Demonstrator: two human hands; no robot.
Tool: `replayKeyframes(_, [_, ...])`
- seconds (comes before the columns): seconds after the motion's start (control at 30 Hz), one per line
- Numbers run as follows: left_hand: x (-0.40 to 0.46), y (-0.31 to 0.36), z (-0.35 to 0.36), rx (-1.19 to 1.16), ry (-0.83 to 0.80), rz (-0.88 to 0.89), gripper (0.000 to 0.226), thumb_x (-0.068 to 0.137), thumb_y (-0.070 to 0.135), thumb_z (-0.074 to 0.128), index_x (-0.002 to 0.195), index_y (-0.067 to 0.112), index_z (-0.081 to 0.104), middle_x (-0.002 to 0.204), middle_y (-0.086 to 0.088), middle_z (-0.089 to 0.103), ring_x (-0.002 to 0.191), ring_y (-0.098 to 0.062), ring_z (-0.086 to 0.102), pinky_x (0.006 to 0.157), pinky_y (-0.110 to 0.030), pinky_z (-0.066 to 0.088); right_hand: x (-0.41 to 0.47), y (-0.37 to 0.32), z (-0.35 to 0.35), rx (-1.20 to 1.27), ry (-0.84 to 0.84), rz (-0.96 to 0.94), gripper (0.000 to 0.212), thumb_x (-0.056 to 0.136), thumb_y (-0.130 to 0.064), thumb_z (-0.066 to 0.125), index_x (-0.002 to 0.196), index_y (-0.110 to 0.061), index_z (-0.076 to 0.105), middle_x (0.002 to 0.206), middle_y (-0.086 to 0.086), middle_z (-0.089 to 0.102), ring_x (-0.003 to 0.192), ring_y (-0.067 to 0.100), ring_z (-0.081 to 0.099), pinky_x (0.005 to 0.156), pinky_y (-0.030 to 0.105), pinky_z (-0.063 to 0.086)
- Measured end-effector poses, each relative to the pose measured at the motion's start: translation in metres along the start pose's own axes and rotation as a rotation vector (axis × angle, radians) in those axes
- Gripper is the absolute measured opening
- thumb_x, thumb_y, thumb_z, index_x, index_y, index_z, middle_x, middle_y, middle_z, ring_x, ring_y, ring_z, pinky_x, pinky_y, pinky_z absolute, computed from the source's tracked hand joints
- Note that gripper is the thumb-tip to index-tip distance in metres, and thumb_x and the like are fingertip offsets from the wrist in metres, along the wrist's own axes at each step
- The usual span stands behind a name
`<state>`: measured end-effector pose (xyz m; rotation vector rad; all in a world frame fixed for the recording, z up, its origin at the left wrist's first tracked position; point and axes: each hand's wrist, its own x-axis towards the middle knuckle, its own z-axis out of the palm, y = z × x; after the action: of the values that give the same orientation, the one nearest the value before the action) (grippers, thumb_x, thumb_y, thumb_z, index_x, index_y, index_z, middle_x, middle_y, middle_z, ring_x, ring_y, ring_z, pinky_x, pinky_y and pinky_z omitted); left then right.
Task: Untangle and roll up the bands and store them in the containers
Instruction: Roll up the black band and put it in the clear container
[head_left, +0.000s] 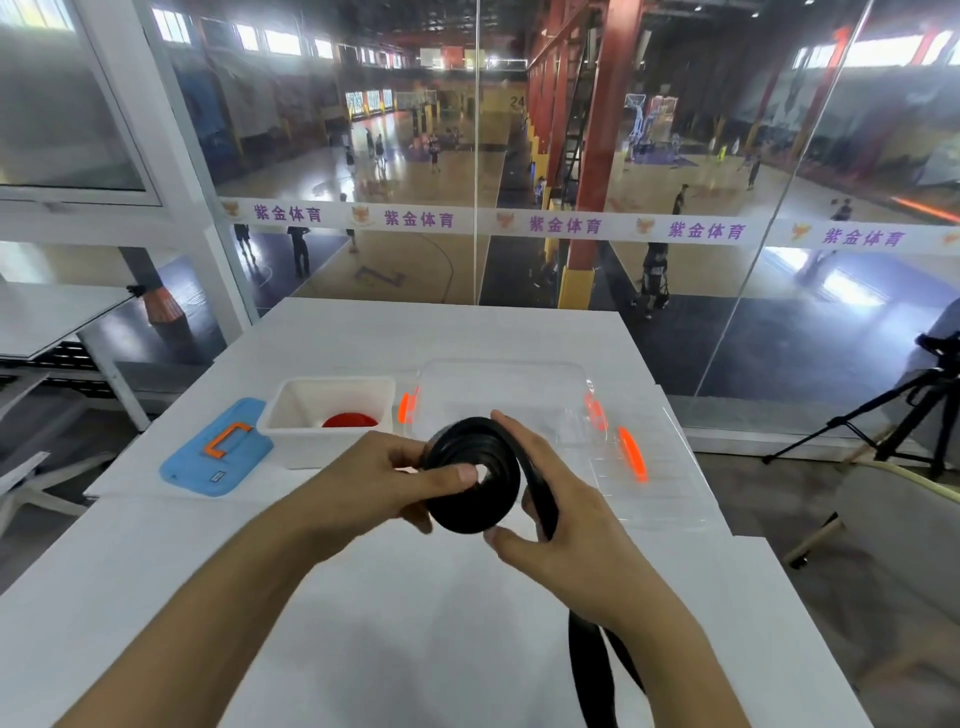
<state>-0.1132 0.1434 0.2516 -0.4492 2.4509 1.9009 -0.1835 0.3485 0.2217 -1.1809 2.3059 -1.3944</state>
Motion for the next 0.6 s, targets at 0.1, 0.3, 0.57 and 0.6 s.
replayKeyframes(0.1, [-0.003, -0.002, 0.008, -0.095, -0.001, 0.021, 0.041, 0.072, 0.041, 0.079, 0.103, 0.014, 0.081, 0.098, -0.010, 0.081, 0.094, -0.021, 0.078, 0.080, -0.029, 0.062, 0.002, -0.004, 0.006, 0.054, 0.038, -0.004, 0.097, 0.082, -0.020, 0.084, 0.151, -0.060, 0.027, 0.122, -0.036, 0.061, 0.087, -0.007, 0.062, 0.081, 0.011, 0.046])
replayKeyframes(0.3, [-0.005, -0.007, 0.010, -0.244, 0.036, 0.048, 0.039, 0.076, 0.038, 0.074, 0.102, 0.011, 0.081, 0.103, -0.017, 0.079, 0.099, -0.030, 0.076, 0.080, -0.035, 0.062, 0.005, -0.002, 0.000, 0.107, 0.105, -0.005, 0.097, 0.074, -0.028, 0.093, 0.146, -0.060, 0.037, 0.139, -0.035, 0.055, 0.129, -0.005, 0.055, 0.102, 0.013, 0.042])
replayKeyframes(0.57, [-0.008, -0.007, 0.001, -0.277, -0.185, 0.031, 0.052, 0.070, 0.047, 0.087, 0.099, 0.005, 0.080, 0.098, -0.023, 0.076, 0.088, -0.026, 0.075, 0.072, -0.034, 0.061, 0.002, 0.006, -0.043, 0.124, 0.069, 0.017, 0.084, 0.075, -0.026, 0.092, 0.139, -0.062, 0.050, 0.072, -0.019, 0.045, 0.064, 0.003, 0.041, 0.074, 0.012, 0.042])
replayKeyframes(0.6, [-0.008, -0.007, 0.001, -0.291, -0.212, 0.036, 0.058, 0.065, 0.052, 0.089, 0.100, 0.006, 0.080, 0.097, -0.020, 0.077, 0.087, -0.025, 0.075, 0.072, -0.033, 0.061, 0.002, 0.005, -0.045, 0.130, 0.053, 0.007, 0.073, 0.082, -0.029, 0.085, 0.139, -0.060, 0.053, 0.069, -0.019, 0.046, 0.063, 0.003, 0.041, 0.074, 0.011, 0.042])
